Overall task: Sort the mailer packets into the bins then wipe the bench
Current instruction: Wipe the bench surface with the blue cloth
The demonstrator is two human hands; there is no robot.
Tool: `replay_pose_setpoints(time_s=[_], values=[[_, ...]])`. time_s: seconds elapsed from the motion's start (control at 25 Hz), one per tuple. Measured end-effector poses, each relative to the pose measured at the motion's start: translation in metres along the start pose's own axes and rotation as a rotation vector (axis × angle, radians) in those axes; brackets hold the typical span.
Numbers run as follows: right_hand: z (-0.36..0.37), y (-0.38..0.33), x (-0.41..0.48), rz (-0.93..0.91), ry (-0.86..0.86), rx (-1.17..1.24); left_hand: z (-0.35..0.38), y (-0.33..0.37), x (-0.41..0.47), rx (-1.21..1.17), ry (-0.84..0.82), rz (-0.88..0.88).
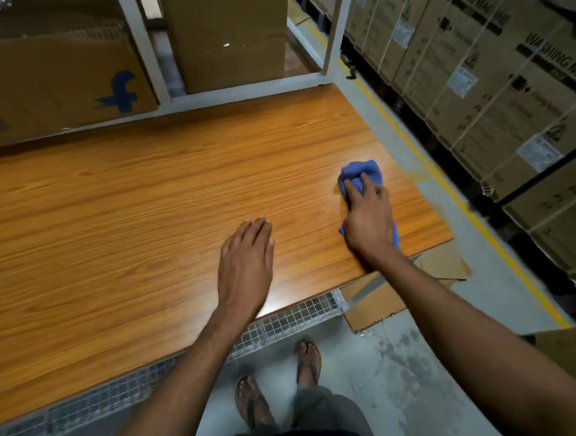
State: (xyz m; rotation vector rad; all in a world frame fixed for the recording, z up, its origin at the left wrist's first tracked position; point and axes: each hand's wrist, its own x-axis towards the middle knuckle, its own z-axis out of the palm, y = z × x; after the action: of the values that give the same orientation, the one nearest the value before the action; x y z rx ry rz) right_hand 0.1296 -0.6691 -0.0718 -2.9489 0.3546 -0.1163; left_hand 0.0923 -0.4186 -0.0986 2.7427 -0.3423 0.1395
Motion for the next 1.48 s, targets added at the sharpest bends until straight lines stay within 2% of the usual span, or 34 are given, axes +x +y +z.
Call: replay_pose_setpoints(time_s=[0.04,0.08,0.24,0.32,0.48,0.6,0.68,0.76,0.8,0.92,1.0,1.12,1.2,1.28,1.32,1.4,1.48], values=[[-0.005,0.007,0.016,0.097,0.022,-0.015,-0.002,-0.001,-0.009,0.016,-0.011,-0.011],[-0.006,0.002,0.021,0.115,0.034,-0.014,-0.003,-0.001,-0.015,0.038,-0.002,-0.032],[0.020,-0.054,-0.036,-0.314,-0.053,0.018,-0.011,-0.011,-0.028,0.065,0.070,-0.193],[0.015,-0.043,-0.024,-0.408,-0.084,0.057,-0.012,-0.013,-0.032,0.070,0.059,-0.228],[-0.004,-0.029,0.061,-0.079,-0.033,0.008,-0.016,-0.010,-0.037,0.047,0.028,-0.223],[0.010,-0.073,0.053,-0.223,-0.037,0.043,-0.016,-0.011,-0.036,0.064,0.045,-0.234],[0.022,-0.103,-0.004,-0.388,-0.098,0.065,-0.015,-0.016,-0.038,0.043,0.097,-0.258],[0.024,-0.102,-0.047,-0.499,-0.143,0.097,-0.018,-0.022,-0.044,0.034,0.132,-0.334],[0.020,-0.094,-0.047,-0.503,-0.146,0.100,-0.020,-0.026,-0.048,0.042,0.129,-0.358],[0.009,-0.078,-0.005,-0.234,-0.028,0.050,-0.029,-0.039,-0.055,0.062,0.085,-0.304],[0.005,-0.084,0.007,-0.151,-0.006,0.069,-0.038,-0.052,-0.058,-0.026,0.089,-0.238],[0.020,-0.144,-0.055,-0.325,-0.062,0.101,-0.052,-0.091,-0.066,-0.128,0.160,-0.249],[0.034,-0.173,-0.117,-0.467,-0.080,0.140,-0.062,-0.117,-0.075,-0.012,0.200,-0.292],[0.033,-0.175,-0.129,-0.531,-0.115,0.115,-0.070,-0.137,-0.083,0.066,0.188,-0.308],[0.032,-0.172,-0.118,-0.479,-0.083,0.071,-0.074,-0.146,-0.087,0.076,0.164,-0.268],[0.026,-0.163,-0.078,-0.228,-0.006,0.026,-0.084,-0.165,-0.095,0.027,0.118,-0.173],[0.019,-0.174,-0.058,-0.062,0.042,0.056,-0.098,-0.188,-0.102,-0.070,0.128,-0.165]])
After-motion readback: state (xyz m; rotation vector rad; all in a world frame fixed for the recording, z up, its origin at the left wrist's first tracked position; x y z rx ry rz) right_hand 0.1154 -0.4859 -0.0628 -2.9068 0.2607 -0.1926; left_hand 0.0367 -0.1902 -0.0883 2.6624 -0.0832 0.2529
